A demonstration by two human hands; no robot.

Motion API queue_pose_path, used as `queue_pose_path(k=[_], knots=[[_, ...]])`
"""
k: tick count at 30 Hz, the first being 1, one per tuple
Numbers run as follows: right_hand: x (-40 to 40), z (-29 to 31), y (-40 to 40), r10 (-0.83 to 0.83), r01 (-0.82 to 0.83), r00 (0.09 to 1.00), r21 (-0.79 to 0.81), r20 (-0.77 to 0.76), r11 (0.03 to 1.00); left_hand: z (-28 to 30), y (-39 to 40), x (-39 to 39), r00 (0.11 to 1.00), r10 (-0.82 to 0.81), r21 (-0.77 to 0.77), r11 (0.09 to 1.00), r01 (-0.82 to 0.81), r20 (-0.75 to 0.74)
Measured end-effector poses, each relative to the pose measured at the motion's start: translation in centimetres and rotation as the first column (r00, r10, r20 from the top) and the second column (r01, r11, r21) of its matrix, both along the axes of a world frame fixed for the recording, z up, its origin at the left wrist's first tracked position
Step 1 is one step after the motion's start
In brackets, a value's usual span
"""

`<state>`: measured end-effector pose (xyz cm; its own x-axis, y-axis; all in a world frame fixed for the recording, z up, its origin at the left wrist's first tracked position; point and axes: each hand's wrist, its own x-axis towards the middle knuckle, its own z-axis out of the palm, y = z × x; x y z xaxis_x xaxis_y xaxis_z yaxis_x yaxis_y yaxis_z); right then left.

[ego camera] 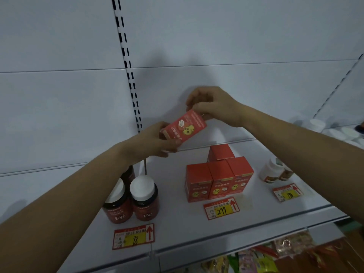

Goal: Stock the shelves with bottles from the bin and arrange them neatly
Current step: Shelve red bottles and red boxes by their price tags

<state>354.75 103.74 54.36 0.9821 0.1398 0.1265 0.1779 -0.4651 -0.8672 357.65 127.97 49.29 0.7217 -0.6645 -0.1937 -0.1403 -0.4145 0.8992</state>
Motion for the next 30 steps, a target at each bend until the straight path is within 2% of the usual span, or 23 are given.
queue_pose_path(k=[1,3,9,11,14,16,18,21,25,30], knots=[[-0.2,-0.1,-0.2,0.006,-0.005,1.000,0.043,-0.025,0.999,0.2,0.1,0.0,0.995,0.016,-0.103,0.994,-0.026,-0.097],[-0.6,-0.5,-0.7,0.029,-0.026,0.998,0.043,-0.059,0.999,0.7,0.1,-0.3,0.987,0.033,-0.204,0.977,-0.065,-0.160],[-1.5,-1.2,-1.5,0.075,-0.077,0.997,-0.056,-0.036,0.996,1.8,-0.1,-0.1,0.982,0.147,-0.300,0.937,-0.177,-0.119],[-1.9,-1.2,-1.7,0.096,-0.099,0.994,-0.075,-0.051,0.992,2.2,-0.3,0.0,0.985,0.168,-0.300,0.938,-0.175,-0.051],[-2.4,-1.2,-2.3,0.095,-0.108,0.992,-0.170,-0.082,0.980,2.5,-1.3,-0.2,0.958,0.114,-0.145,0.986,-0.077,0.263],[-2.9,-1.2,-3.1,0.067,-0.089,0.993,-0.247,-0.095,0.965,2.8,-2.2,-0.4,0.865,0.016,0.046,0.998,-0.046,0.502],[-3.5,-1.2,-4.0,0.012,-0.040,0.996,-0.323,-0.086,0.946,2.9,-3.1,-0.7,0.778,-0.068,0.184,0.981,-0.061,0.625],[-4.4,-1.3,-5.2,-0.073,0.024,0.990,-0.379,-0.117,0.925,2.8,-4.4,-1.0,0.756,-0.159,0.306,0.950,-0.057,0.635],[-5.6,-1.6,-6.1,-0.094,-0.015,0.975,-0.479,-0.202,0.878,1.9,-6.0,-0.6,0.788,-0.277,0.434,0.901,0.014,0.549],[-6.5,-2.9,-6.3,-0.118,-0.072,0.944,-0.540,-0.309,0.839,1.0,-7.7,-0.4,0.827,-0.336,0.487,0.869,0.088,0.450]])
